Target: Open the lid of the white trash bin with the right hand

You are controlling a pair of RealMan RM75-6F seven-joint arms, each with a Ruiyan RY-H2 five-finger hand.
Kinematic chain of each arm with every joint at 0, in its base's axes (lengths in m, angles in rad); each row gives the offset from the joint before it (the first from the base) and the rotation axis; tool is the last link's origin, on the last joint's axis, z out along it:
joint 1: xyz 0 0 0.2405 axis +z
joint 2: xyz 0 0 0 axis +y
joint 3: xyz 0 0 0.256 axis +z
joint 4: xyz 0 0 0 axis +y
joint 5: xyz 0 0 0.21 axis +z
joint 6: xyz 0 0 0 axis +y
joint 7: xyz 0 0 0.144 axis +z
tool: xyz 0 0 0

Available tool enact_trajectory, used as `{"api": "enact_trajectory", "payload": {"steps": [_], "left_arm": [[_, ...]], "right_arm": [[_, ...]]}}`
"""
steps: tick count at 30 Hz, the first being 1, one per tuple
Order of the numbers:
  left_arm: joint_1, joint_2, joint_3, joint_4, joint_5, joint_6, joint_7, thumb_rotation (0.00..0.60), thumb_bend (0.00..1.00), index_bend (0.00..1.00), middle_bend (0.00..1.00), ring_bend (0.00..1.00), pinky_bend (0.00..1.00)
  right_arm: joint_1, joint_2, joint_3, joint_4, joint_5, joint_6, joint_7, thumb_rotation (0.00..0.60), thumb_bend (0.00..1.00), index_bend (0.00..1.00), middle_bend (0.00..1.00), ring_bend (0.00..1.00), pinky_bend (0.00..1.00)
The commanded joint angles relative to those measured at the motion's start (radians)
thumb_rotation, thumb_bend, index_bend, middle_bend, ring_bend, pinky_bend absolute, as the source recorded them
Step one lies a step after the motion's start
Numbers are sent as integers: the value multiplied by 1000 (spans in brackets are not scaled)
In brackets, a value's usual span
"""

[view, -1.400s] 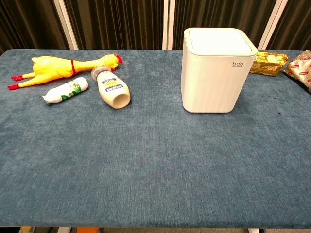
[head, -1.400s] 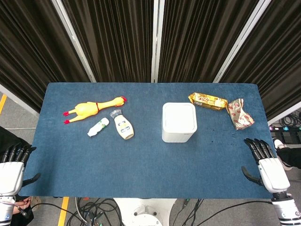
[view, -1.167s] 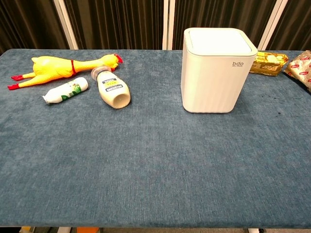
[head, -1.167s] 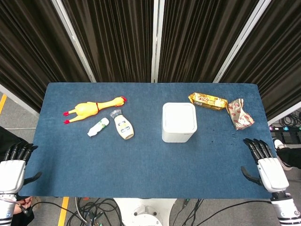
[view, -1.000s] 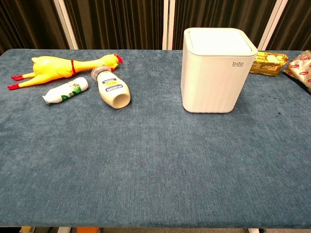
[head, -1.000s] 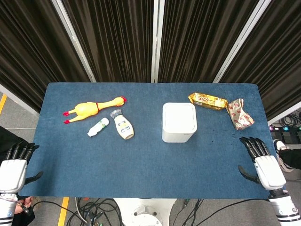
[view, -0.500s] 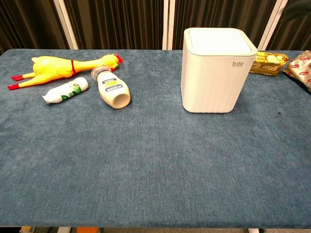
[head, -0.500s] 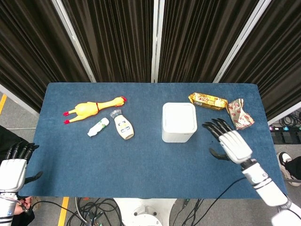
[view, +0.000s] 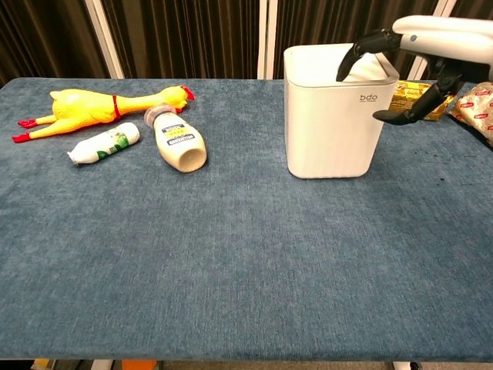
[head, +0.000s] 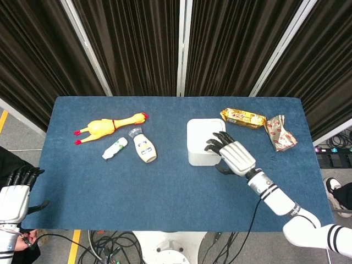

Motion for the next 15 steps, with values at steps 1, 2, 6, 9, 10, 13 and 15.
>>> {"api": "enact_trajectory", "payload": {"steps": [1,2,6,9,10,13,15], "left_arm": [[2,-1,3,6,4,4,-8,600,37,197,161,74,95],[4,-1,3,7,6,7,-10,600,38,197,161,74,95],[9,0,3,10,13,22,-16,600,37,197,161,74,95],[10,0,4,9,19,28,-18,600,37,197,162,74,95],[10,1,5,7,23,29,-18,600,37,197,161,74,95],[10,0,6,8,34,38,-18,600,37,197,161,74,95],[12,0,7,7,39,44,-16,600,37,197,161,74,95]], "right_arm": [[-11,-5,-1,-20,5,52,-16,600,253,308,247,0,0],[-21,-3,4,-26,-3,83,-12,600,253,302,236,0,0],[-85,27,21,-53,-44,246,8,600,254,197,180,0,0],[-136,62,19,-70,-53,331,14,600,256,130,134,0,0],[-161,80,12,-78,-51,361,16,600,257,118,122,0,0],[-237,117,-29,-87,-61,437,22,600,262,89,94,0,0],[-300,131,-71,-81,-83,501,30,600,263,84,91,0,0]]}}
